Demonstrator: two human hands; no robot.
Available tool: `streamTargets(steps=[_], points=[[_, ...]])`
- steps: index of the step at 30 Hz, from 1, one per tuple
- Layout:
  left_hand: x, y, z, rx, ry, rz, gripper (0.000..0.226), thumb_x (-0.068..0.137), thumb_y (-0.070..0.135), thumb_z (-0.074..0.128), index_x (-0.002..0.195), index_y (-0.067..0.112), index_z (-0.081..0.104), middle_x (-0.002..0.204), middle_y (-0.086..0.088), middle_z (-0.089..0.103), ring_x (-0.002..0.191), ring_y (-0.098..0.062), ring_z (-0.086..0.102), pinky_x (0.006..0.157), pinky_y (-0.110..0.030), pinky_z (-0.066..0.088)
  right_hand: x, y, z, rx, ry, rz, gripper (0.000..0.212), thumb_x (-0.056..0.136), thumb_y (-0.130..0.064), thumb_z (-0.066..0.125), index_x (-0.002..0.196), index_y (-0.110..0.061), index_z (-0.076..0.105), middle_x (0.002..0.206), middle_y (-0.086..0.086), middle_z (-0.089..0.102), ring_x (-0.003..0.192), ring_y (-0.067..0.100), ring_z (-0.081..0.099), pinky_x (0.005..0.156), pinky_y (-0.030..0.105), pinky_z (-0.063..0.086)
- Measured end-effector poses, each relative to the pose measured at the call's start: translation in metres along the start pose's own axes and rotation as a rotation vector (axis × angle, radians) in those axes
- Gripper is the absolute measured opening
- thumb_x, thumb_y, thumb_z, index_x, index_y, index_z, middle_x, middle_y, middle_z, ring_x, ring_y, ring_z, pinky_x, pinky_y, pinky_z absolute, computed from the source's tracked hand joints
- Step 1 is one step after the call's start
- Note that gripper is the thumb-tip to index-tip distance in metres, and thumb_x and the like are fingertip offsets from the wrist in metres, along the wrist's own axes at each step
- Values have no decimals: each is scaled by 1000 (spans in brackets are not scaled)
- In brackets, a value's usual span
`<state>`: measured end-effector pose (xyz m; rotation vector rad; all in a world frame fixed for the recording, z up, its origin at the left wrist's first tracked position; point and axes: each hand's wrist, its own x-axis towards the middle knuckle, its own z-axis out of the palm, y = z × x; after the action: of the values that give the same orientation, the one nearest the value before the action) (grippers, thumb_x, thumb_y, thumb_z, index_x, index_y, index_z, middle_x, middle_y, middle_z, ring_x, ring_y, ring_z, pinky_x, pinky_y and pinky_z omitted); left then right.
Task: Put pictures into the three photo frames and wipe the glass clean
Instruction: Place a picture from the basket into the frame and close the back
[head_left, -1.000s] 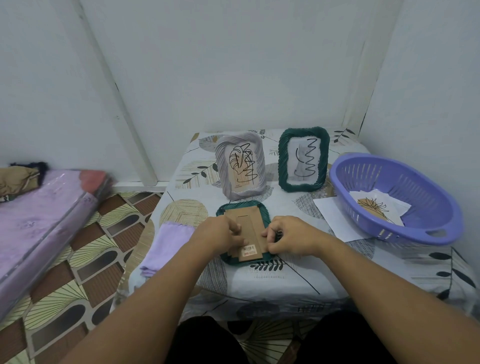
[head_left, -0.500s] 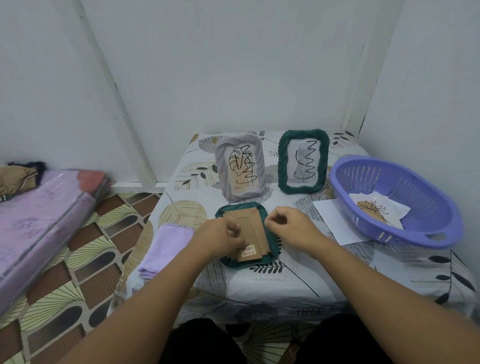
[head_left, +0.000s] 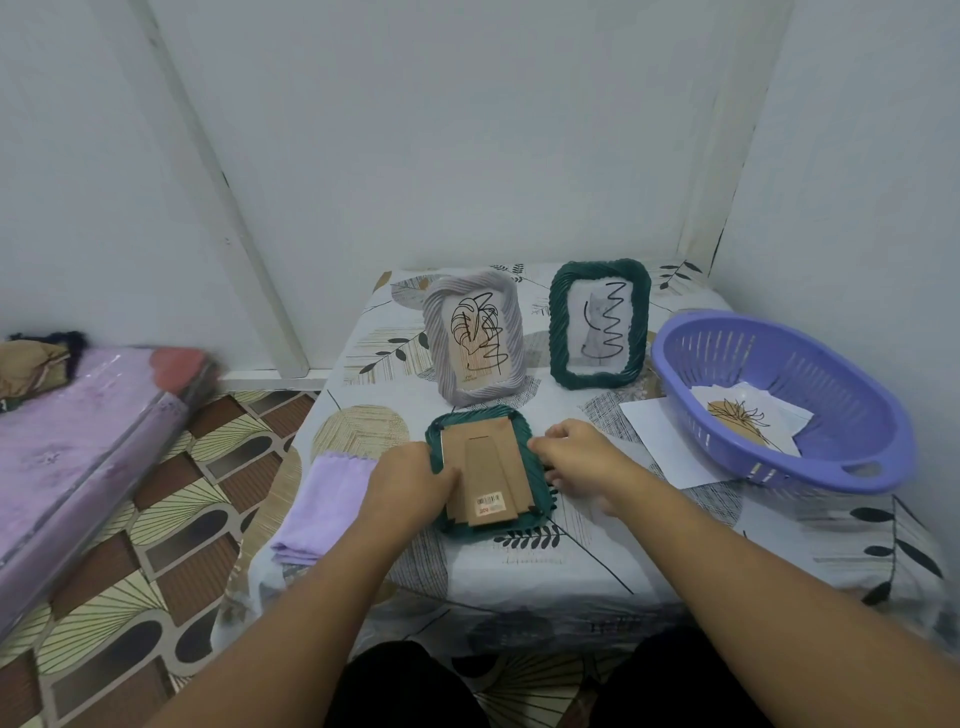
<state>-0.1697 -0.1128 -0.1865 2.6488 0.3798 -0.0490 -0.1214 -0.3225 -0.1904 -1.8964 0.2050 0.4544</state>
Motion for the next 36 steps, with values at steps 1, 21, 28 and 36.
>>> streamTargets(steps=[1,21,28,36], points=[[0,1,-1,-2,-8,-2,26,94,40,62,87,15,62,85,1,66,80,-19,63,58,-26,42,1,1,0,77,-14,35,21,97,-30,61,107,-13,58,97,5,67,69,16,59,61,27,48],[-7,74,-49,55,128,157,27,90,34,64,71,17,59,72,0,63,72,-19,61,58,-29,40,-28,-36,9,862,-291,141,69,100,-68,30,138,-12,45,109,21,75,98,34,75,76,35,52],[-12,70,-79,57,160,158,21,89,24,63,76,9,69,72,-7,69,69,-20,65,54,-28,45,-29,-39,18,693,-294,52,50,104,-58,37,132,-19,52,119,10,73,111,27,69,97,40,48],[-2,33,-82,-960,-139,-88,22,99,12,62,77,5,61,55,-1,48,50,-12,46,53,-23,52,-24,-26,16,655,-239,145,34,107,-35,47,118,-8,66,111,15,74,106,32,69,92,46,55]])
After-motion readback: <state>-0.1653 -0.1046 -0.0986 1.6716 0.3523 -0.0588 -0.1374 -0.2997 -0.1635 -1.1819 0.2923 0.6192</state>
